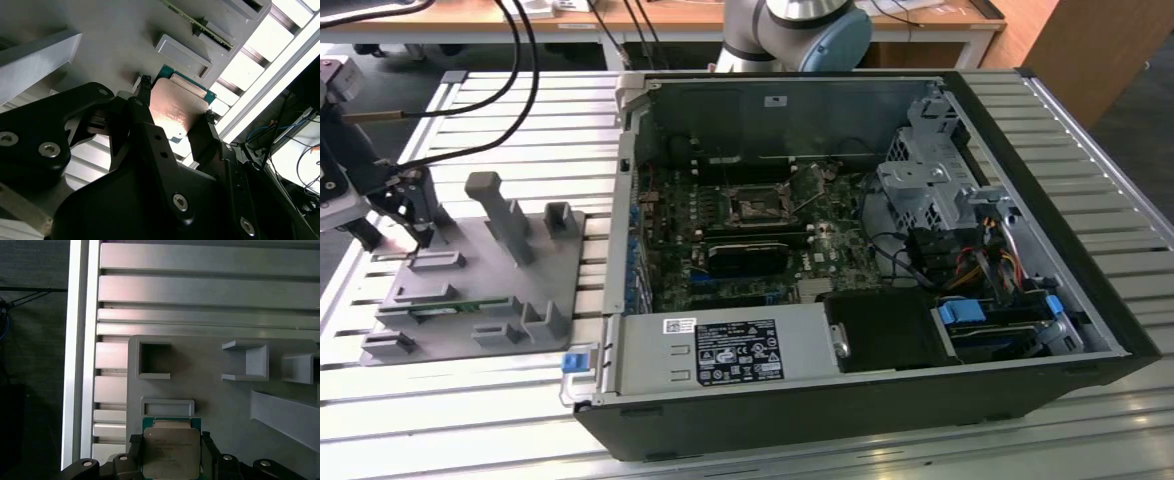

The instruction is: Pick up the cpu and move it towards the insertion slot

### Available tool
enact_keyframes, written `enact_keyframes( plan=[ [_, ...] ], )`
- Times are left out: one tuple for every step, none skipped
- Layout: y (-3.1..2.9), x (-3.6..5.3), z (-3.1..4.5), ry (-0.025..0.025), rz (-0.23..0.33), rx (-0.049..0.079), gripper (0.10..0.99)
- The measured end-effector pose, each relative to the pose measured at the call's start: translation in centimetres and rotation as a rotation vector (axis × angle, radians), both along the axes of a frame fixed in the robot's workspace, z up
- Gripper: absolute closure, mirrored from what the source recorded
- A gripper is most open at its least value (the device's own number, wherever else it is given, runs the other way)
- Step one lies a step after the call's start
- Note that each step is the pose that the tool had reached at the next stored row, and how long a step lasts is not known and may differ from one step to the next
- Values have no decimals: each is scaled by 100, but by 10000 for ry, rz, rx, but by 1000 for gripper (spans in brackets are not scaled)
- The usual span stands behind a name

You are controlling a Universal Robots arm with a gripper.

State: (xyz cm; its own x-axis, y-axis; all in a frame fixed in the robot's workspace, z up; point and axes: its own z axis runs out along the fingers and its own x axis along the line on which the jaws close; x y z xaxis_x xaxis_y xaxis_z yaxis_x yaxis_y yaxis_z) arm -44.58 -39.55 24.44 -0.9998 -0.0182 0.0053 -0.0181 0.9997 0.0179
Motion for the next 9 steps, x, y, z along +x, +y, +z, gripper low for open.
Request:
enact_keyframes(
  plan=[
    [0, 0, 4, -2, 0, 0, 541],
    [0, 0, 7, -3, -1, 1, 541],
    [0, 0, 10, -3, -1, 1, 541],
    [1, 0, 14, -2, -1, 1, 541],
    [1, 0, 18, -1, -1, 0, 541],
    [0, 0, 20, -2, -1, 1, 541],
    [1, 0, 21, -3, -1, 1, 541],
    [1, 0, 22, -4, -1, 1, 541],
    [1, 0, 25, -2, -1, 0, 541]
  ],
)
